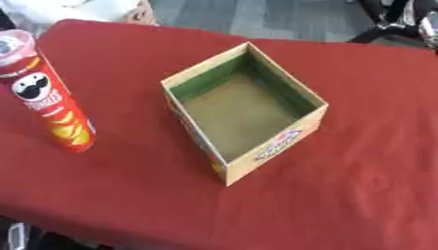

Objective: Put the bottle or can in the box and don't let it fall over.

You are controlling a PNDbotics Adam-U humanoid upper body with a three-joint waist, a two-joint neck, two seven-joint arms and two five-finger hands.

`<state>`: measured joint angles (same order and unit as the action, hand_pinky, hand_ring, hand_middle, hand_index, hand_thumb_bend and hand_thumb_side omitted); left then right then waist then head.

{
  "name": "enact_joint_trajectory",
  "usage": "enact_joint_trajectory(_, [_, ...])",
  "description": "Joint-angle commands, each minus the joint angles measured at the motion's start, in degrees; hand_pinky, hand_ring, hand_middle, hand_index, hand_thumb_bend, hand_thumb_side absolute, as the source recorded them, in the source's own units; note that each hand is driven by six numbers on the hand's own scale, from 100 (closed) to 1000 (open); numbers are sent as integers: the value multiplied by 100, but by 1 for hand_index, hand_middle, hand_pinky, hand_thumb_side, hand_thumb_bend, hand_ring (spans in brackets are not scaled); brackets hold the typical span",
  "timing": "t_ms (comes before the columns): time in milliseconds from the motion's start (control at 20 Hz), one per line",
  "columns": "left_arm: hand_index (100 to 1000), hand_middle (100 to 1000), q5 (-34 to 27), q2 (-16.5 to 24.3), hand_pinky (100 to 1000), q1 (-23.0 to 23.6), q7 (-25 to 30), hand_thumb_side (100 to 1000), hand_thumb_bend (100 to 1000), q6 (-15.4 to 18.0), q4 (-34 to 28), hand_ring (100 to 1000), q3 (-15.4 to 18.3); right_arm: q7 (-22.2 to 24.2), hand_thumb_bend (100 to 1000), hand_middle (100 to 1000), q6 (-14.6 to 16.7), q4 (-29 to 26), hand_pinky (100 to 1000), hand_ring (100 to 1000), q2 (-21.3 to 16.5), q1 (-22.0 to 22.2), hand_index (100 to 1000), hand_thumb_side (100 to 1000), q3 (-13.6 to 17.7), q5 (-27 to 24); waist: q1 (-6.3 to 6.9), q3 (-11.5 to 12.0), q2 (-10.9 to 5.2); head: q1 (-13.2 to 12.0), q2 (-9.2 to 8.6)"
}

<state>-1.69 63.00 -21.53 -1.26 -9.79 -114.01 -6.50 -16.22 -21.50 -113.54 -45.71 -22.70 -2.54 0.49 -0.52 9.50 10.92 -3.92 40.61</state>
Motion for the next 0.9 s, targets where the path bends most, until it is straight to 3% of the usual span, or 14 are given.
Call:
enact_joint_trajectory(50, [878,915,-17,261,967,-120,146,822,728,-63,-58,915,-59,28,357,842,7,-105,695,878,-182,-100,867,338,34,-3,19,-6,-123,11,-85])
enact_joint_trajectory(450, [828,859,8,241,950,-244,399,799,749,-267,-58,892,-255,39,358,842,8,-105,694,877,-172,-116,866,339,22,-11,17,-19,-119,-1,-125])
enact_joint_trajectory(700, [854,892,212,255,945,-310,420,858,750,-531,-58,901,-418,49,358,841,1,-105,694,875,-161,-133,865,339,6,-19,27,-53,-105,5,-114])
enact_joint_trajectory(900, [879,918,320,207,955,-390,376,876,689,-636,-58,913,-477,50,359,841,-3,-105,694,875,-153,-137,865,339,1,-22,27,-76,-104,102,-121])
